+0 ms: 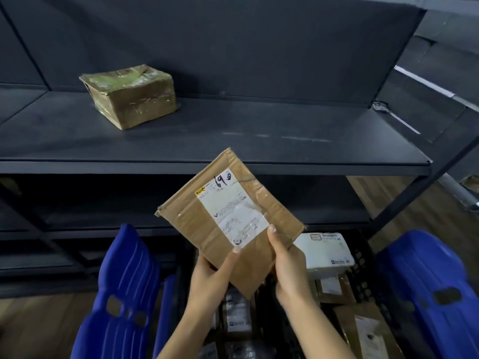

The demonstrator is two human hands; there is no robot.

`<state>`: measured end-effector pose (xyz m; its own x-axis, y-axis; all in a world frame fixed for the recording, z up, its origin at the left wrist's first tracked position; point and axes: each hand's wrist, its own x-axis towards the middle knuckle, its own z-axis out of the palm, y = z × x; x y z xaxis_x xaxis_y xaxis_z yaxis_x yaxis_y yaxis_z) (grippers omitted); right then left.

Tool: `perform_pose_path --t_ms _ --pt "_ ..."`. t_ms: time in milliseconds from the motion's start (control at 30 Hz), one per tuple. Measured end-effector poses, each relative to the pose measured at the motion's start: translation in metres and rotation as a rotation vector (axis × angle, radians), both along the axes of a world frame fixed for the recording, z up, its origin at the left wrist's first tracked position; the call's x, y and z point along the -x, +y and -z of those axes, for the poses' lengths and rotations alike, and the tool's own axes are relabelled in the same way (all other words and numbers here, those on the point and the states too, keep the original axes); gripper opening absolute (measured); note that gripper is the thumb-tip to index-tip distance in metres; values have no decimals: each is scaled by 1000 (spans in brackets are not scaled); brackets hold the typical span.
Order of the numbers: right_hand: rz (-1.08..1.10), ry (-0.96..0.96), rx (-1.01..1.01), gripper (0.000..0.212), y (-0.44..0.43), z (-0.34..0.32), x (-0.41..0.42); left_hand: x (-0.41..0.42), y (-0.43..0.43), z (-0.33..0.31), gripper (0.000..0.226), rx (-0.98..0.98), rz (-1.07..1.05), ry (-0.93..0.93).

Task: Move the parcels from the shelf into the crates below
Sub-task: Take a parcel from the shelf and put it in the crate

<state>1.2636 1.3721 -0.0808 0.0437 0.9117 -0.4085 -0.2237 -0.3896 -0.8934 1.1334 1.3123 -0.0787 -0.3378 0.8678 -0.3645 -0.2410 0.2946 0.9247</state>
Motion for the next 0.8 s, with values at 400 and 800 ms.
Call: perform_pose_path --t_ms 400,800 --pt "-444 -426 -313 87 -4 -23 -37 53 0 -16 29 -22 117 90" --pt "-536 -467 -285 36 -19 -18 -23 71 -6 -32 45 21 265 437"
